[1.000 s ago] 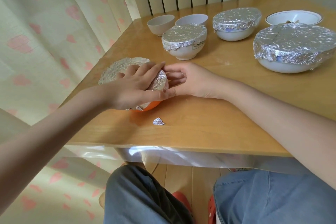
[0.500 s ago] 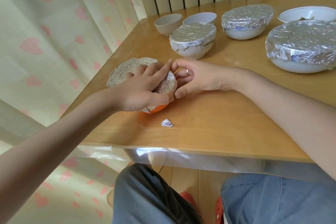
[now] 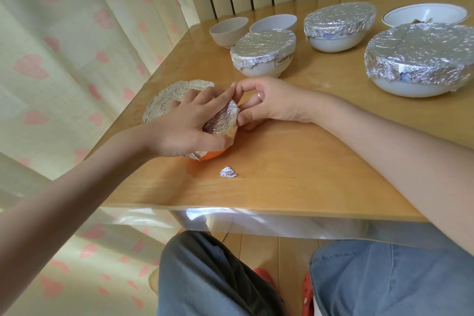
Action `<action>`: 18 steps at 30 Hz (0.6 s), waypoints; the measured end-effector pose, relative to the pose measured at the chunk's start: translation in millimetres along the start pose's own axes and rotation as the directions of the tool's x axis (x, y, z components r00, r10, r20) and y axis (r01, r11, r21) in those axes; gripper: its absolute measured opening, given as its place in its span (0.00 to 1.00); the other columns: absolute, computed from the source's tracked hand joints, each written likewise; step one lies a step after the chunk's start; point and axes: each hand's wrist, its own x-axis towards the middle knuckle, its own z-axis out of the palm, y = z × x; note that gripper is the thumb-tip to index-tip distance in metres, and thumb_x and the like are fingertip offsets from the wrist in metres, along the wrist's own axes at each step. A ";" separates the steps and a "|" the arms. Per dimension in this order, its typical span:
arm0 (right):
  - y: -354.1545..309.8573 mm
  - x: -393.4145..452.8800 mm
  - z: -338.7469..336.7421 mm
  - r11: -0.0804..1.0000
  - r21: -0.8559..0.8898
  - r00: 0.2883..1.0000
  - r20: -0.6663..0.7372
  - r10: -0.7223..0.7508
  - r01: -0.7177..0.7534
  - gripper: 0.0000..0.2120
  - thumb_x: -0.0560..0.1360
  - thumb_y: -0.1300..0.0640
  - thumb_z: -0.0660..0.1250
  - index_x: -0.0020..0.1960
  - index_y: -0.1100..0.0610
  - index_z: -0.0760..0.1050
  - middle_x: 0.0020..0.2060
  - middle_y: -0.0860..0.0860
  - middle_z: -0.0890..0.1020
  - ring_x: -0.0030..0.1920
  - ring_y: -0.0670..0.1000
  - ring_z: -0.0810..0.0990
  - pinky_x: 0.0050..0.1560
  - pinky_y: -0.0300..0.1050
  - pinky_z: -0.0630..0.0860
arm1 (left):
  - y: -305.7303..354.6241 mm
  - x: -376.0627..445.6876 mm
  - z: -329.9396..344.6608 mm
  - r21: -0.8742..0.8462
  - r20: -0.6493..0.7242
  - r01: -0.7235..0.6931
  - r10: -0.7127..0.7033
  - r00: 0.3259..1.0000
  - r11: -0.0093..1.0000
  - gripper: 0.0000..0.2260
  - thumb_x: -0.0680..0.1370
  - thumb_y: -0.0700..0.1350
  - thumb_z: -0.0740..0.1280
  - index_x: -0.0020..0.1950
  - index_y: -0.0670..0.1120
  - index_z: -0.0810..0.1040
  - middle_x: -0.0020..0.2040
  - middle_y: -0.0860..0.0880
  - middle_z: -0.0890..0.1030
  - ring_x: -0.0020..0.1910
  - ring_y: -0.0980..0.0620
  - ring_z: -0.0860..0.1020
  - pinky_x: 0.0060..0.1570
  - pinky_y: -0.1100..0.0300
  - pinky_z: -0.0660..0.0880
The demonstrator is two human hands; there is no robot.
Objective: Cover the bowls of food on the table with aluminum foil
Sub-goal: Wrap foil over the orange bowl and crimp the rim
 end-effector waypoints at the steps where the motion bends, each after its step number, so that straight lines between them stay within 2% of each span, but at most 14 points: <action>1: 1.1 1.1 0.1 1.000 -0.010 1.000 -0.019 0.003 -0.004 0.16 0.66 0.63 0.74 0.49 0.60 0.71 0.37 0.52 0.85 0.39 0.47 0.84 0.43 0.42 0.81 | 0.0 0.0 0.1 -0.009 -0.004 -0.003 0.003 1.000 1.000 0.48 0.59 0.70 0.52 0.79 0.61 0.44 0.73 0.59 0.57 0.69 0.59 0.53 0.63 0.57 0.51; 5: 2.8 3.2 1.3 1.000 -0.023 1.000 -0.028 0.012 -0.013 0.16 0.68 0.67 0.73 0.52 0.61 0.72 0.35 0.50 0.85 0.39 0.45 0.84 0.42 0.41 0.81 | 1.6 -0.9 0.6 -0.030 -0.018 -0.017 0.017 1.000 0.999 0.48 0.59 0.69 0.53 0.79 0.61 0.46 0.73 0.59 0.59 0.68 0.60 0.55 0.61 0.58 0.51; 9: -1.4 -1.6 -3.6 0.998 0.052 0.999 0.028 0.032 -0.034 0.22 0.65 0.58 0.73 0.55 0.63 0.72 0.42 0.55 0.85 0.44 0.49 0.84 0.45 0.40 0.79 | 1.6 -0.9 -0.6 -0.024 -0.013 -0.013 0.013 1.000 1.000 0.48 0.58 0.69 0.53 0.78 0.61 0.46 0.74 0.58 0.59 0.71 0.56 0.54 0.63 0.56 0.52; 14: -2.0 1.4 1.5 0.998 0.042 0.999 -0.028 0.041 -0.040 0.27 0.60 0.50 0.72 0.55 0.62 0.73 0.37 0.51 0.85 0.42 0.48 0.84 0.41 0.39 0.79 | 0.8 -0.7 -0.5 -0.014 -0.011 -0.024 0.024 1.000 1.000 0.48 0.59 0.69 0.53 0.78 0.61 0.45 0.73 0.57 0.59 0.69 0.57 0.55 0.63 0.55 0.54; 16: -2.3 1.0 2.5 0.998 0.030 0.999 -0.004 0.051 -0.051 0.25 0.62 0.51 0.72 0.55 0.62 0.72 0.35 0.50 0.85 0.41 0.46 0.84 0.40 0.38 0.79 | 1.1 -0.7 -0.5 -0.003 -0.005 -0.026 0.026 1.000 1.000 0.48 0.59 0.69 0.53 0.78 0.61 0.44 0.74 0.58 0.59 0.69 0.56 0.55 0.63 0.55 0.54; 18: -3.2 -0.4 0.3 0.998 0.027 0.998 0.009 0.063 -0.063 0.17 0.68 0.56 0.70 0.54 0.61 0.72 0.35 0.50 0.85 0.41 0.46 0.84 0.41 0.38 0.79 | 1.2 -0.7 -1.2 0.001 -0.002 -0.025 0.025 1.000 1.000 0.47 0.59 0.69 0.53 0.78 0.62 0.44 0.74 0.58 0.58 0.69 0.56 0.55 0.63 0.55 0.54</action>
